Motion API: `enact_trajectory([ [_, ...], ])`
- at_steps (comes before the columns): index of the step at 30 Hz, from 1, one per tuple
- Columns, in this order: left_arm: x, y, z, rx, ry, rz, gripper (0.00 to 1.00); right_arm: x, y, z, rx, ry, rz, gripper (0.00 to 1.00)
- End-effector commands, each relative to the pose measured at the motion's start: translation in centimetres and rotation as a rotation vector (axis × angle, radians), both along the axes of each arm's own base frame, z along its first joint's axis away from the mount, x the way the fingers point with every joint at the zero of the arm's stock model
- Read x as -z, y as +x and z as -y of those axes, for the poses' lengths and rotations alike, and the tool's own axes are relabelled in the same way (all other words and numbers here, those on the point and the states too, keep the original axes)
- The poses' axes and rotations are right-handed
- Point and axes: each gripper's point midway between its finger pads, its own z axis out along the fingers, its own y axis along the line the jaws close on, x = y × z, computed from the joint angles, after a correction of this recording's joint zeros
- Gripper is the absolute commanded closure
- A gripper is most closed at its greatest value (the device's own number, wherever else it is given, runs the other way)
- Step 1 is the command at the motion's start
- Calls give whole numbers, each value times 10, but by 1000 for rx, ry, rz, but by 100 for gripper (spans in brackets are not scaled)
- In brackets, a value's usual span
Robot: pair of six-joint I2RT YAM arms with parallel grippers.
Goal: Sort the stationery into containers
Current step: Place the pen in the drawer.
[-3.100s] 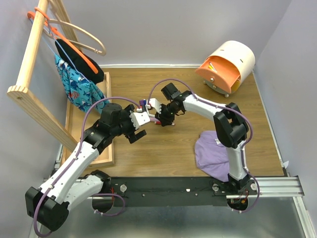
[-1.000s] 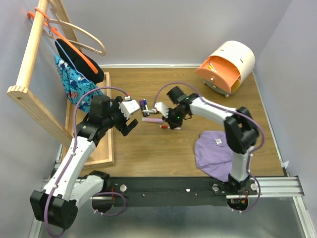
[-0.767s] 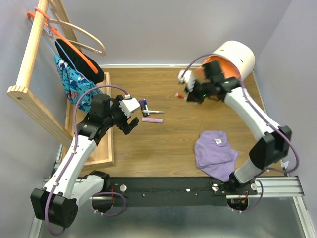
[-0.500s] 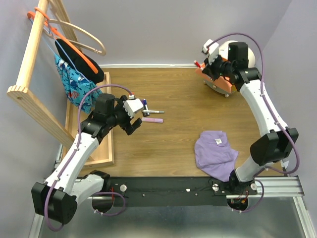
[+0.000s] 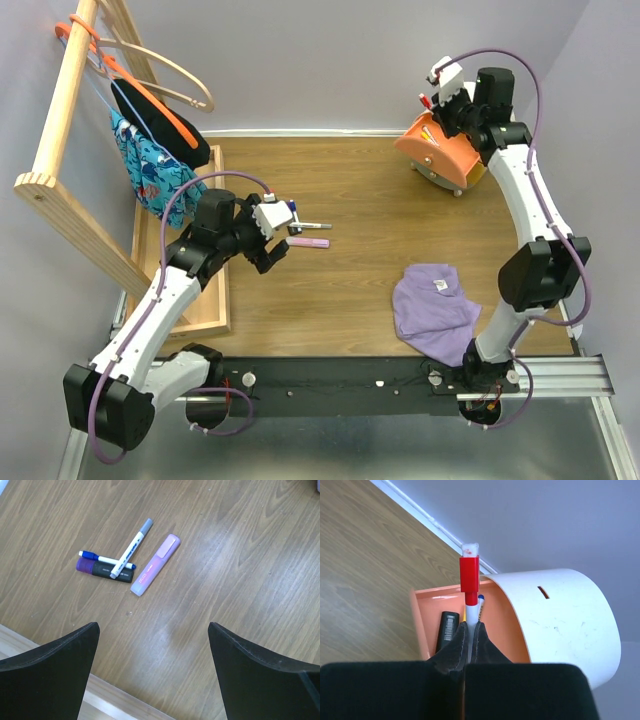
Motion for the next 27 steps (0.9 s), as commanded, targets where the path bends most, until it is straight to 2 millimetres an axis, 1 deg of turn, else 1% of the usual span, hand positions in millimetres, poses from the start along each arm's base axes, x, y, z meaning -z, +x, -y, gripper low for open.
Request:
enact_trajectory([
  [1, -4, 2, 0, 38, 55, 52, 1, 19, 16, 25, 103, -93, -31, 85],
  [2, 2, 3, 1, 53, 82, 40, 1, 20, 16, 26, 111, -91, -34, 79],
  [3, 0, 4, 4, 77, 100, 54, 1, 20, 15, 27, 118, -83, -37, 74],
  [4, 2, 2, 5, 84, 111, 43, 1, 18, 13, 25, 105, -74, -31, 65],
  [5, 6, 4, 6, 91, 126, 28, 1, 9, 8, 23, 94, -63, -14, 61],
  [6, 2, 5, 8, 107, 134, 38, 1, 8, 5, 20, 83, -50, -14, 57],
  [7, 3, 3, 10, 116, 140, 24, 1, 1, 2, 14, 50, -28, 2, 51],
  [9, 1, 2, 14, 123, 126, 13, 1, -13, -10, 4, 2, 7, 23, 48],
  [10, -1, 1, 16, 120, 114, 12, 1, -18, -19, -7, -61, 33, 24, 46],
  [11, -3, 1, 17, 119, 107, 16, 1, -21, -26, -13, -99, 48, 21, 46],
  [12, -3, 2, 15, 109, 110, 21, 1, -31, -37, -19, -138, 67, 34, 46],
  [13, -3, 4, 14, 87, 105, 21, 1, -22, -50, -34, -221, 104, 3, 45],
  [15, -7, 9, 6, 36, 121, 59, 1, -18, -68, -48, -307, 151, -25, 44],
  [16, -7, 10, 4, 23, 127, 69, 1, -5, -85, -63, -391, 188, -77, 43],
  [18, -11, 10, 0, 17, 138, 88, 1, 14, -101, -81, -456, 192, -140, 43],
  [19, -11, 6, -1, 25, 146, 84, 1, 27, -115, -101, -504, 182, -195, 43],
  [20, -13, 5, -2, 30, 149, 90, 1, 47, -125, -111, -529, 170, -248, 43],
  [21, -15, 4, -2, 32, 148, 92, 1, 58, -133, -121, -555, 154, -273, 43],
  [22, -14, 1, -2, 35, 146, 85, 1, 70, -143, -140, -594, 116, -283, 43],
  [23, -16, 0, -2, 37, 141, 91, 1, 93, -149, -148, -597, 100, -327, 43],
  [24, -16, -2, -3, 39, 141, 91, 1, 103, -153, -156, -602, 90, -344, 43],
  [25, -13, -5, -4, 40, 143, 85, 1, 111, -157, -170, -618, 81, -353, 43],
  [26, -14, -7, -5, 39, 140, 88, 1, 119, -159, -177, -621, 75, -369, 43],
  [27, -13, -9, -5, 42, 142, 85, 1, 136, -158, -185, -621, 66, -408, 44],
])
